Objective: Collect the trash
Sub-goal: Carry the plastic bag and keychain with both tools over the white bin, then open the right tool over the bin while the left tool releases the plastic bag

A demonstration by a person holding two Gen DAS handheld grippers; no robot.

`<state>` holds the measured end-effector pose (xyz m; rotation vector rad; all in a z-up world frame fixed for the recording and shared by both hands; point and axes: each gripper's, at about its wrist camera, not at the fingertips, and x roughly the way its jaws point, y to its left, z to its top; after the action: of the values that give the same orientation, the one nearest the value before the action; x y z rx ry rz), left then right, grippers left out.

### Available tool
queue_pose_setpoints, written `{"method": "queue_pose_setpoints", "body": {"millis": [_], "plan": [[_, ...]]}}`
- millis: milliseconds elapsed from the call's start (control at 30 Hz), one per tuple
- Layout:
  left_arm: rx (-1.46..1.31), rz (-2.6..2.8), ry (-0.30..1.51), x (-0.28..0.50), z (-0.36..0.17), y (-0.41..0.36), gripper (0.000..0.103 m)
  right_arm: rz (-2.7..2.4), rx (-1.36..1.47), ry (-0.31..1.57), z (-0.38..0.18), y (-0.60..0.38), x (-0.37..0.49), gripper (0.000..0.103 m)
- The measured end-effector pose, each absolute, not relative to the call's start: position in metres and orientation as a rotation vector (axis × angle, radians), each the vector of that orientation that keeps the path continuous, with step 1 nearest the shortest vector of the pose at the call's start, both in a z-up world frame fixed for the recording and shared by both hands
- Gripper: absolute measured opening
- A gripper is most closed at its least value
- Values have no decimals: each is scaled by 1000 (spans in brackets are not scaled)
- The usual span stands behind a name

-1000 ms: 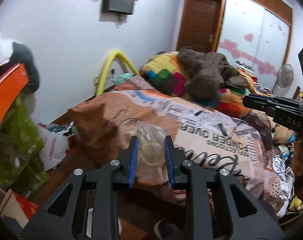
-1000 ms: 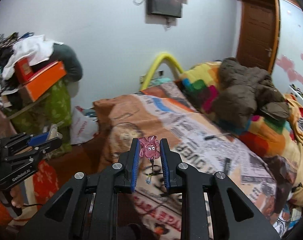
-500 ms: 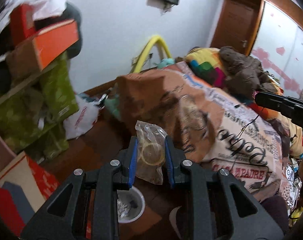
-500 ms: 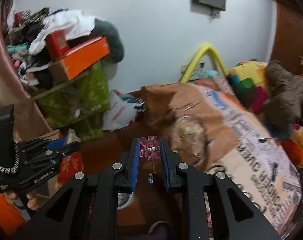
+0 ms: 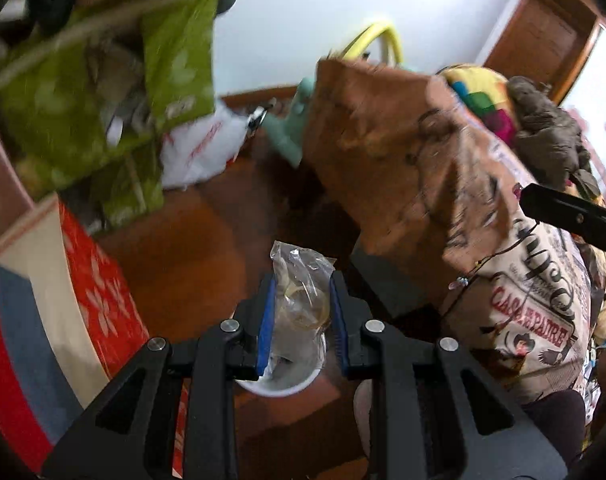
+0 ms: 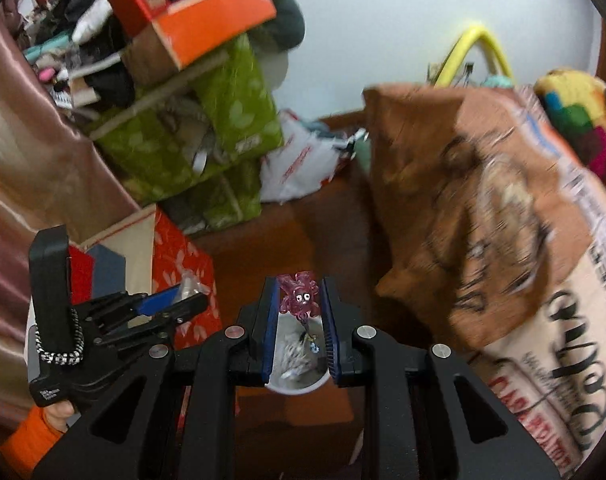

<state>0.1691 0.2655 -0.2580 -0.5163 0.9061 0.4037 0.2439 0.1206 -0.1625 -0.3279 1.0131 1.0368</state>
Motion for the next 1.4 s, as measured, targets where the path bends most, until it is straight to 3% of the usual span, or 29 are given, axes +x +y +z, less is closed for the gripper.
{"method": "queue_pose_setpoints", "body": {"millis": [733,1100,1200,1400], "plan": [[-837,470,1273,157,-464,292,25,928,-429,1538,-369,174,235,19],[-901,446,1345,173,-509,290,25,878,-450,1571,-389,181,244,19],[-910,439,1337,175,-509,290,25,869,-429,1585,-389,180,246,24],[-909,437,1332,177,-502,289,35,867,-433,1572,-385,179,244,27]]}}
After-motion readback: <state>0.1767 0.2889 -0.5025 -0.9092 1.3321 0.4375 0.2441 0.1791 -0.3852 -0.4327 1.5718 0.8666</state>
